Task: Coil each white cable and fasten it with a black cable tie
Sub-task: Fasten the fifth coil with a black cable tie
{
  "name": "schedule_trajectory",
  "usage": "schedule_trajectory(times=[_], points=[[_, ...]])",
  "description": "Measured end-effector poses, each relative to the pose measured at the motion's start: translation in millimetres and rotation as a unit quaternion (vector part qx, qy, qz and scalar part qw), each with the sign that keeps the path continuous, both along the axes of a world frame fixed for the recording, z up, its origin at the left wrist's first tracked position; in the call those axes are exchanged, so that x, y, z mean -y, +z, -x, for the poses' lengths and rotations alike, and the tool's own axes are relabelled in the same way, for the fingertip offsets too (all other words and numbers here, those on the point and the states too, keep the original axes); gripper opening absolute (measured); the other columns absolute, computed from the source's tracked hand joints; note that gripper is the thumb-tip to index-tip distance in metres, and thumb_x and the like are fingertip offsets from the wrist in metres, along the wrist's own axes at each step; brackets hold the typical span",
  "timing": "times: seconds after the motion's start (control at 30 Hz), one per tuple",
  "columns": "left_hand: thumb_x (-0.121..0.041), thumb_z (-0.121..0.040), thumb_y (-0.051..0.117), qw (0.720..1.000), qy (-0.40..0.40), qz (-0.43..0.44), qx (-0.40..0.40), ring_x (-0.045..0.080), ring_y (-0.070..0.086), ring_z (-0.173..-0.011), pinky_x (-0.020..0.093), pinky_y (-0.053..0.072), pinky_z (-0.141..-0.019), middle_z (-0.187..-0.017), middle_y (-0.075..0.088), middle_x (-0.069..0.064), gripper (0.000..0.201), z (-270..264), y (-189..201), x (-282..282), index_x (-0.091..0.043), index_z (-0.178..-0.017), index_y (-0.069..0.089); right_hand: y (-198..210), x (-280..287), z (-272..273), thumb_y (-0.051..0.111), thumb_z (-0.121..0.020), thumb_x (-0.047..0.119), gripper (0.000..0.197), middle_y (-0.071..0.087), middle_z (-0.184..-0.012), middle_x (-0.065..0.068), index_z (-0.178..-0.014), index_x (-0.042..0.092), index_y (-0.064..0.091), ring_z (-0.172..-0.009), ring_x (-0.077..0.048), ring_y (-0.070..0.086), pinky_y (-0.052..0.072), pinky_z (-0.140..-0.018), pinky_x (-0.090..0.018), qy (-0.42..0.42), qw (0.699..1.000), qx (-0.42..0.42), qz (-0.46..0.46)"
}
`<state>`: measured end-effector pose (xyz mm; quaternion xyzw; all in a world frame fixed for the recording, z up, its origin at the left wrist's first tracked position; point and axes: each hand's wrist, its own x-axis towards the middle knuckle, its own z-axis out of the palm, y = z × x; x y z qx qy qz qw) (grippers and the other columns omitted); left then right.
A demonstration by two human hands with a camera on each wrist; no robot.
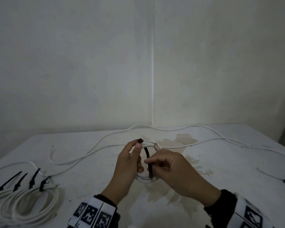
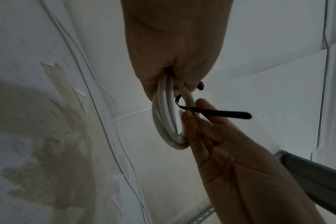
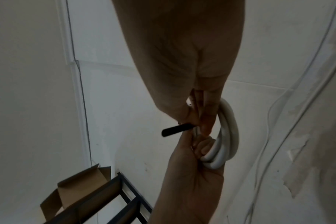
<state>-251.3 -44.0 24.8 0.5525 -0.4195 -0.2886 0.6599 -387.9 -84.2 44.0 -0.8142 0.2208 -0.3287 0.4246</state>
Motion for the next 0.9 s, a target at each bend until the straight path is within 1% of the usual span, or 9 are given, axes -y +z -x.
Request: schedule_trajectory(times=[0.07, 0.1, 0.13, 0.23, 0.3, 0.4, 0.53, 0.73, 0.9], points=[[-0.027, -0.096, 0.043, 1.0, -0.007, 0.004, -0.003, 0.01, 0.033, -0.046, 0.018, 0.035, -0.043, -0.054, 0.033, 0.006, 0.025, 1, 0, 0, -0.016, -0.11, 0.06, 0, -1, 0, 0.062, -0.084, 0.003, 0.034, 0.062, -0.077, 0.018, -0.087, 0.035, 0.069, -0.071, -0.005, 0.063, 0.05, -0.069, -0.015, 0.009, 0.999, 0.028, 0.021], [-0.027, -0.096, 0.043, 1.0, -0.01, 0.002, -0.008, 0.012, 0.033, -0.048, 0.018, 0.036, -0.043, -0.058, 0.033, 0.009, 0.024, 2, 1, 0, -0.016, -0.11, 0.06, 0, 0, 0, 0.063, -0.084, 0.005, 0.034, 0.062, -0.077, 0.018, -0.085, 0.038, 0.068, -0.068, -0.006, 0.063, 0.051, -0.067, -0.016, 0.011, 0.999, 0.051, 0.017], [-0.026, -0.096, 0.043, 1.0, -0.012, -0.001, -0.013, 0.012, 0.033, -0.049, 0.018, 0.036, -0.044, -0.059, 0.033, 0.009, 0.023, 2, 1, 0, -0.017, -0.109, 0.06, 0, 0, 0, 0.063, -0.084, 0.006, 0.031, 0.06, -0.078, 0.015, -0.084, 0.036, 0.069, -0.066, -0.007, 0.062, 0.052, -0.065, -0.018, 0.012, 0.997, 0.071, 0.01], [-0.022, -0.097, 0.043, 0.999, -0.021, -0.009, -0.035, 0.005, 0.03, -0.041, 0.018, 0.035, -0.043, -0.047, 0.031, -0.007, 0.02, 4, 2, -1, -0.021, -0.105, 0.061, 2, 1, -2, 0.061, -0.086, 0.008, 0.018, 0.055, -0.085, 0.007, -0.079, 0.023, 0.067, -0.066, -0.009, 0.061, 0.052, -0.063, -0.018, 0.007, 0.995, 0.097, -0.002], [-0.022, -0.097, 0.043, 0.999, -0.022, -0.012, -0.039, 0.004, 0.028, -0.04, 0.018, 0.034, -0.043, -0.044, 0.029, -0.011, 0.02, 6, 4, -2, -0.02, -0.104, 0.061, 2, 1, -4, 0.061, -0.086, 0.008, 0.017, 0.059, -0.078, 0.009, -0.075, 0.02, 0.065, -0.061, -0.008, 0.061, 0.051, -0.058, -0.017, -0.007, 0.993, 0.114, -0.01], [-0.024, -0.097, 0.044, 0.999, -0.018, -0.013, -0.035, 0.005, 0.028, -0.042, 0.02, 0.033, -0.044, -0.044, 0.027, -0.011, 0.019, 9, 4, -4, -0.02, -0.101, 0.062, 2, 1, -4, 0.062, -0.085, 0.008, 0.018, 0.063, -0.061, 0.014, -0.076, 0.023, 0.064, -0.053, -0.003, 0.059, 0.048, -0.053, -0.015, -0.024, 0.99, 0.133, -0.039], [-0.026, -0.096, 0.044, 0.999, -0.016, -0.015, -0.026, 0.005, 0.029, -0.042, 0.02, 0.033, -0.044, -0.045, 0.029, -0.011, 0.019, 10, 3, -4, -0.022, -0.099, 0.063, 3, 2, -5, 0.059, -0.087, 0.013, 0.018, 0.061, -0.055, 0.016, -0.074, 0.024, 0.063, -0.052, 0.0, 0.057, 0.044, -0.053, -0.01, -0.026, 0.992, 0.113, -0.044], [-0.037, -0.091, 0.042, 1.0, -0.022, 0.0, -0.003, 0.004, 0.03, -0.041, 0.019, 0.035, -0.044, -0.043, 0.031, -0.012, 0.027, 10, 2, -4, -0.021, -0.1, 0.062, 5, 9, -7, 0.061, -0.087, 0.017, 0.023, 0.059, -0.053, 0.003, -0.064, 0.02, 0.06, -0.043, -0.001, 0.054, 0.046, -0.052, -0.014, -0.076, 0.993, 0.072, -0.047], [-0.037, -0.091, 0.042, 1.0, -0.014, -0.005, 0.0, 0.004, 0.03, -0.041, 0.019, 0.035, -0.043, -0.043, 0.031, -0.011, 0.026, 9, 2, -3, -0.022, -0.099, 0.063, 7, 10, -9, 0.062, -0.086, 0.015, 0.024, 0.058, -0.053, 0.0, -0.062, 0.015, 0.06, -0.041, 0.0, 0.054, 0.044, -0.048, -0.012, -0.082, 0.994, 0.056, -0.041]])
